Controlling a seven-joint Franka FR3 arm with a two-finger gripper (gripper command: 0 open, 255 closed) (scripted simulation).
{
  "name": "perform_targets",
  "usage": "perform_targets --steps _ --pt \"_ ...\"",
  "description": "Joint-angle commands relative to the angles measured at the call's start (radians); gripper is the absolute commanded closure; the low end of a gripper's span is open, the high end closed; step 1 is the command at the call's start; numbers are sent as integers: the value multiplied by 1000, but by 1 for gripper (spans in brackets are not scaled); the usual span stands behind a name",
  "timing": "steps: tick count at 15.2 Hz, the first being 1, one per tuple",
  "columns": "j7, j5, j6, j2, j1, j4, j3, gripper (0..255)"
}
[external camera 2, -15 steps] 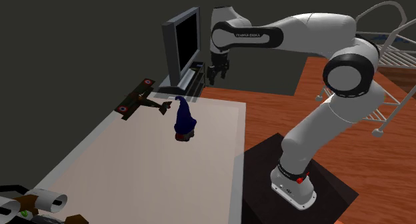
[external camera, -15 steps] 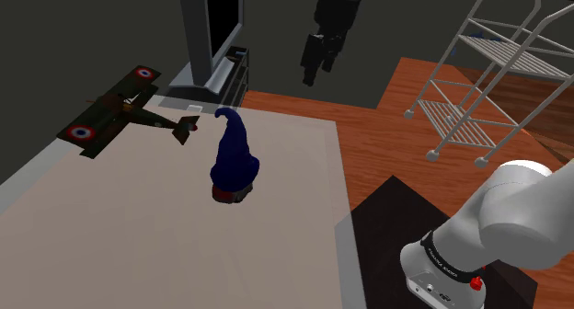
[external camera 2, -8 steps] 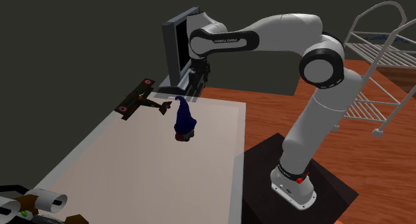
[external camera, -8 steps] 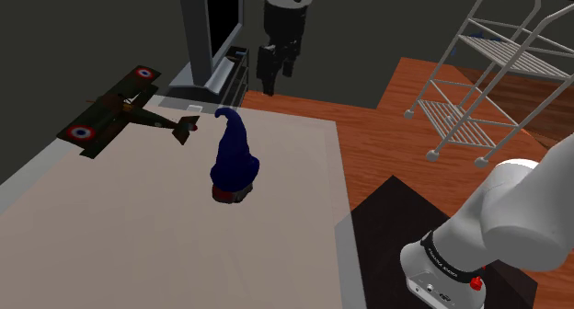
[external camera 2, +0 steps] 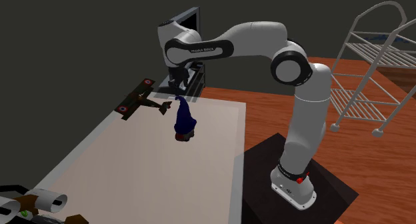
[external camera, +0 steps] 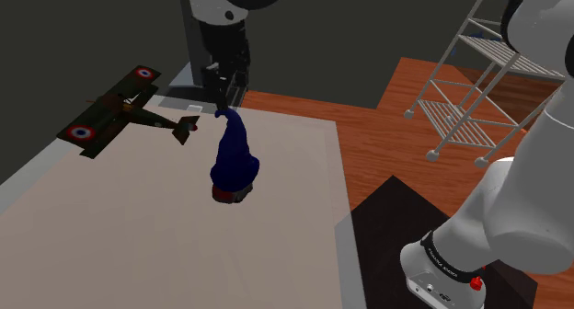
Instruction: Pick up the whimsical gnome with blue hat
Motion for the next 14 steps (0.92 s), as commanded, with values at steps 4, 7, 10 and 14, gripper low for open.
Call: perform_targets --steps 4,7,10,14 --pt "12 -43 2 90 37 66 12 0" --pt "17 -44 42 90 35 26 11 0" --pt "22 -46 75 91 32 -7 10 0" --pt "22 -46 73 91 33 -5 10 255"
